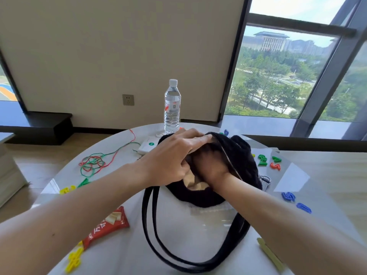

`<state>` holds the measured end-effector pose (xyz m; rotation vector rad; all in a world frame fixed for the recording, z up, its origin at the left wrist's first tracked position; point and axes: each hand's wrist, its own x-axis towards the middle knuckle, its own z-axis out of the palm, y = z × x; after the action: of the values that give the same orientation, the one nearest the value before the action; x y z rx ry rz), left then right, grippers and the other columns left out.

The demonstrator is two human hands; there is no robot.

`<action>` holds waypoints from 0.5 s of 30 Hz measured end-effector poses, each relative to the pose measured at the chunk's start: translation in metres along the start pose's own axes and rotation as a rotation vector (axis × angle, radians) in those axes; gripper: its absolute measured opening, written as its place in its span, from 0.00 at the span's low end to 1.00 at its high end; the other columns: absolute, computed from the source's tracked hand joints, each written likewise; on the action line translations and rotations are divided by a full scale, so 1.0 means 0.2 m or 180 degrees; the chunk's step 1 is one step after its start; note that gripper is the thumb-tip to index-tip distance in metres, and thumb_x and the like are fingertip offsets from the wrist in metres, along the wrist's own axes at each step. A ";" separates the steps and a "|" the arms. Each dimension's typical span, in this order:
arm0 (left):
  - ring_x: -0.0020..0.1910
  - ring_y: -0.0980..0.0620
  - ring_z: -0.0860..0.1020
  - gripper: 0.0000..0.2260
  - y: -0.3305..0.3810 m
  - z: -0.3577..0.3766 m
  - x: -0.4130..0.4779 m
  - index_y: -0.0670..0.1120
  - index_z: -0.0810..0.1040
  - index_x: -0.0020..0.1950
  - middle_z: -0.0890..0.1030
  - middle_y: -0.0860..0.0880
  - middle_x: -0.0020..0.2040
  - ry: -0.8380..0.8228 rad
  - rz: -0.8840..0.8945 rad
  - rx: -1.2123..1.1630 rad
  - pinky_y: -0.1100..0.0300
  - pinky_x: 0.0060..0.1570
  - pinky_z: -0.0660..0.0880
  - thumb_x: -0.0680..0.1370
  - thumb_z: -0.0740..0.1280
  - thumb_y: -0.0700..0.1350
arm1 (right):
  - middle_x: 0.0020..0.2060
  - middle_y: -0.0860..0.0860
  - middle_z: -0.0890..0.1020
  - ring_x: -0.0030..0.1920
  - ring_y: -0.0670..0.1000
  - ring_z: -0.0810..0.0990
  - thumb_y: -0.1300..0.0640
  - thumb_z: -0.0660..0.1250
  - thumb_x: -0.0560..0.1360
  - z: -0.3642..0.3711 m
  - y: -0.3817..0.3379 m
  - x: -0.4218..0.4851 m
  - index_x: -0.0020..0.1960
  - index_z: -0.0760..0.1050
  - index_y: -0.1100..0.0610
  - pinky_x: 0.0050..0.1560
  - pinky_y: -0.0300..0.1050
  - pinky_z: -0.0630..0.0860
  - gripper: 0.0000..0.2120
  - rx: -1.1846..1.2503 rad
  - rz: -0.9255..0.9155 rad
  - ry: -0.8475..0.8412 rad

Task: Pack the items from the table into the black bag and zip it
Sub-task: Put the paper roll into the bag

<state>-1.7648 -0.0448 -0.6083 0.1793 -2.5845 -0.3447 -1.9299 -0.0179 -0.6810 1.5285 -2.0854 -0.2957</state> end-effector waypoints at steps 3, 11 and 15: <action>0.65 0.49 0.72 0.39 -0.06 0.02 -0.03 0.51 0.67 0.75 0.75 0.51 0.65 -0.0043 -0.0114 -0.0001 0.56 0.64 0.70 0.64 0.62 0.31 | 0.68 0.58 0.74 0.66 0.59 0.75 0.55 0.65 0.78 -0.13 0.00 -0.09 0.72 0.68 0.58 0.65 0.53 0.73 0.23 0.0469 -0.0117 -0.0408; 0.59 0.53 0.71 0.34 -0.15 0.15 -0.12 0.51 0.67 0.75 0.73 0.58 0.66 -0.0570 -0.0507 0.0299 0.50 0.60 0.69 0.68 0.66 0.39 | 0.37 0.42 0.79 0.37 0.48 0.77 0.45 0.63 0.73 -0.51 0.17 -0.45 0.50 0.75 0.43 0.32 0.43 0.70 0.07 0.1663 -0.0671 -0.0462; 0.63 0.53 0.70 0.30 -0.20 0.22 -0.17 0.48 0.68 0.75 0.73 0.54 0.66 -0.0756 -0.0586 -0.0078 0.56 0.65 0.67 0.72 0.67 0.39 | 0.31 0.41 0.82 0.36 0.43 0.81 0.46 0.70 0.73 -0.53 0.28 -0.23 0.41 0.79 0.47 0.41 0.47 0.79 0.07 0.2920 0.0152 0.0315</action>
<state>-1.7551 -0.0668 -0.6725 0.3906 -2.8032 -0.4905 -1.9083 0.0585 -0.5797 1.8903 -2.2860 0.8552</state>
